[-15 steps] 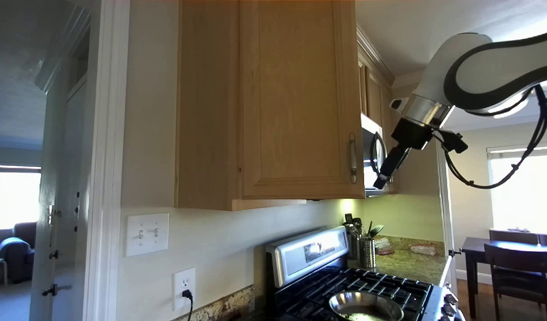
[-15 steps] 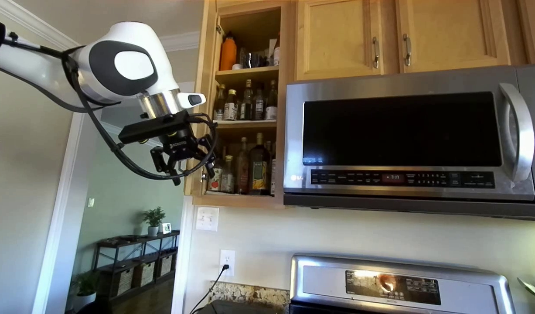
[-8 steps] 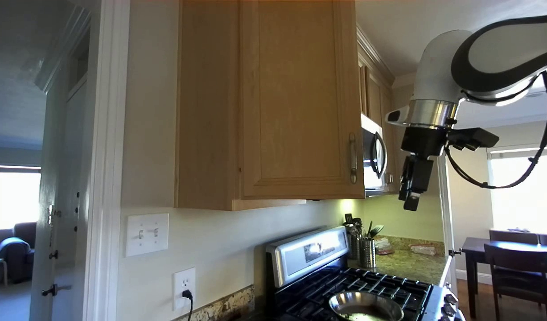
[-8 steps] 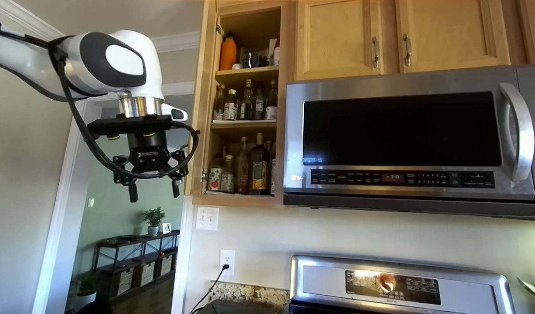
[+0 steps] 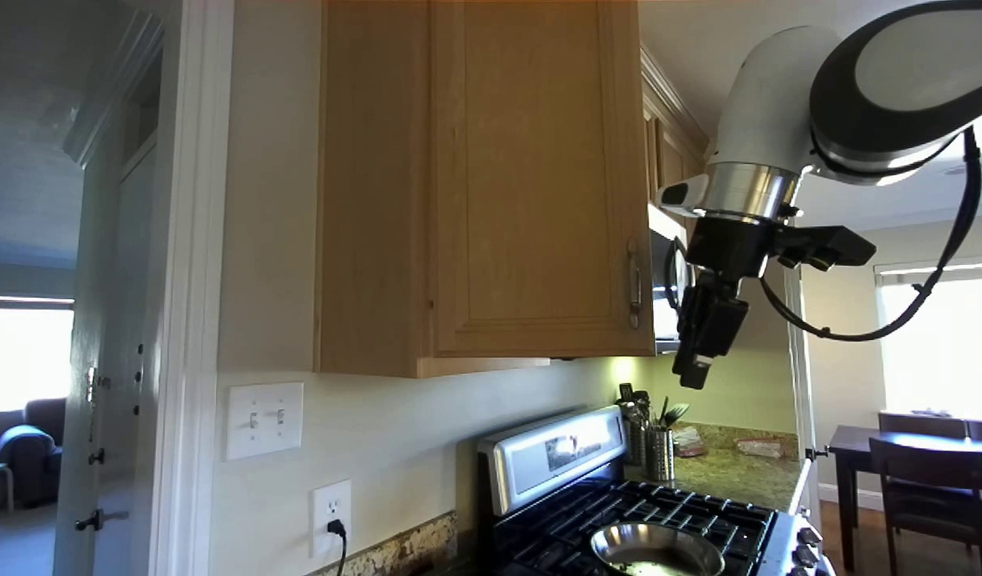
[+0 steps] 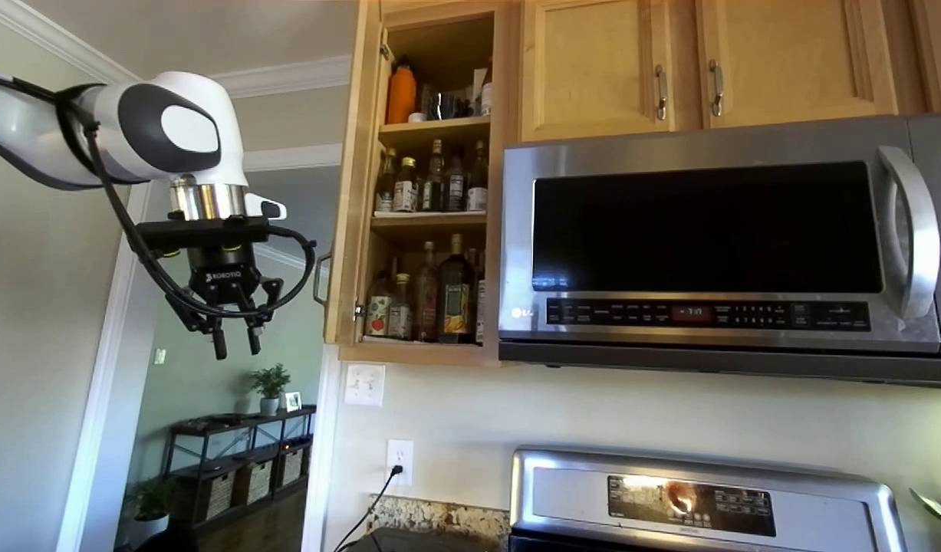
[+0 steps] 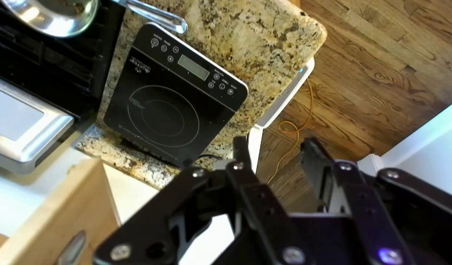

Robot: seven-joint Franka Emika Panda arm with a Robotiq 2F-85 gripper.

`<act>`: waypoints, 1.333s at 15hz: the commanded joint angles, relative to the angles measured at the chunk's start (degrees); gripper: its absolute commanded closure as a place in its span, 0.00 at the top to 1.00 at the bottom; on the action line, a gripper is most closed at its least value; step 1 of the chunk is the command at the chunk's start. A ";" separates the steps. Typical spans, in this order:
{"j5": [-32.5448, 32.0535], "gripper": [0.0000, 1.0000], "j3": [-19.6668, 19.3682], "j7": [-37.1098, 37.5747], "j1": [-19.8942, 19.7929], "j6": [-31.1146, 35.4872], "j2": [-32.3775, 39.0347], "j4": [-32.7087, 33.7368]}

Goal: Close the cabinet door.

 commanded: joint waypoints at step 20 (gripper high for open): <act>-14.40 0.03 2.60 9.39 -9.53 17.17 6.46 6.95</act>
